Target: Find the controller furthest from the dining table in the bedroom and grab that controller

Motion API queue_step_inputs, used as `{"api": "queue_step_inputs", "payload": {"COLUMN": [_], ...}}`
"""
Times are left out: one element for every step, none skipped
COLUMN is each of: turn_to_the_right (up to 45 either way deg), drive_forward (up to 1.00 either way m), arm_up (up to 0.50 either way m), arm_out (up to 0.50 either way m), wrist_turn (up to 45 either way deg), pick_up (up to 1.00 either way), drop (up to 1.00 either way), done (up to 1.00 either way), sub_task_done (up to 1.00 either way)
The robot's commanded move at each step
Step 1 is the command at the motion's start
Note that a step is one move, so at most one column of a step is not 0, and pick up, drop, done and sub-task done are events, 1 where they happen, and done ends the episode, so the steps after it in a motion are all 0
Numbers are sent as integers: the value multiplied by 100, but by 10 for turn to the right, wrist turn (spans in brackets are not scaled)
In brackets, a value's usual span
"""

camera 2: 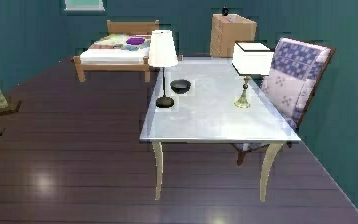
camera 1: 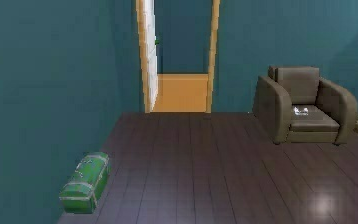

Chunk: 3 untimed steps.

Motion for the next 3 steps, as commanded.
{"api": "queue_step_inputs", "payload": {"turn_to_the_right": [210, 0, 0], "drive_forward": [0, 100, 85], "arm_up": [0, 0, 0], "arm_out": [0, 0, 0], "wrist_turn": [0, 0, 0], "pick_up": [0, 0, 0], "drop": [0, 0, 0], "done": [0, 0, 0], "sub_task_done": [0, 0, 0]}}
